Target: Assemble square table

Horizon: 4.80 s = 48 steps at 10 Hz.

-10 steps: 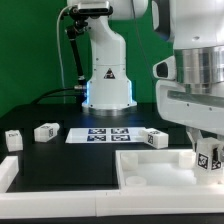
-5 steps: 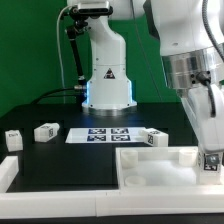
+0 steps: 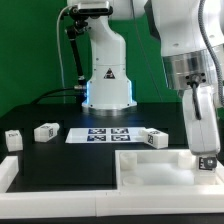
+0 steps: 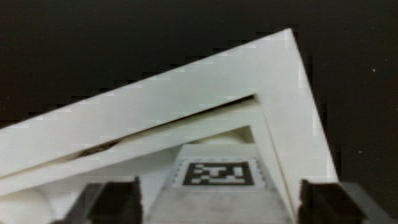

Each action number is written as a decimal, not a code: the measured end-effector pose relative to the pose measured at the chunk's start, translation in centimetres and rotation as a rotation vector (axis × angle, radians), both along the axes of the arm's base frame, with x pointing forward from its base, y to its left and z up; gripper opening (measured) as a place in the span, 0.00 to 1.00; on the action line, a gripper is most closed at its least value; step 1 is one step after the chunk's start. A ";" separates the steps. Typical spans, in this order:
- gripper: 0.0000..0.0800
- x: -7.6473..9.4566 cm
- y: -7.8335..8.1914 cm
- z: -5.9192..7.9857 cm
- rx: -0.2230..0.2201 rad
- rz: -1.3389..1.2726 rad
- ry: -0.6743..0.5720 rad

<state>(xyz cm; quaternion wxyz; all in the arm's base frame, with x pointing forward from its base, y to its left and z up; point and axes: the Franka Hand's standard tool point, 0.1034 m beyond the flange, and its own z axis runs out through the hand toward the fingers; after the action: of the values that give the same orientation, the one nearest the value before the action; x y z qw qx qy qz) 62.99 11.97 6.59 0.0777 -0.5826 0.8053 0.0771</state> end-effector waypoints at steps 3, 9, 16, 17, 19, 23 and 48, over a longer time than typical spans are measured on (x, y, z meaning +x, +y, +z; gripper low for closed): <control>0.79 -0.3 0.1 0.8 -0.001 0.025 -0.016; 0.81 -1.8 0.6 3.4 0.007 0.053 -0.028; 0.81 -4.6 1.0 5.3 -0.030 0.430 -0.101; 0.81 -4.8 1.6 5.6 -0.030 0.467 -0.100; 0.81 -4.7 1.4 5.4 -0.036 0.611 -0.129; 0.81 -5.4 1.6 4.7 -0.070 0.940 -0.224; 0.81 -24.1 -1.1 -3.2 0.208 2.417 0.095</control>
Offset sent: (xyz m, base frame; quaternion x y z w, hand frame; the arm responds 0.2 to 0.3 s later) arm -0.0326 -0.0039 0.0405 0.0062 0.0003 -0.0346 0.9994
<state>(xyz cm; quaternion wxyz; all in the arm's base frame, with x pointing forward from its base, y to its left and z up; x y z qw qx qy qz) 38.85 10.89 3.34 -0.0276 -0.9458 -0.2653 0.1853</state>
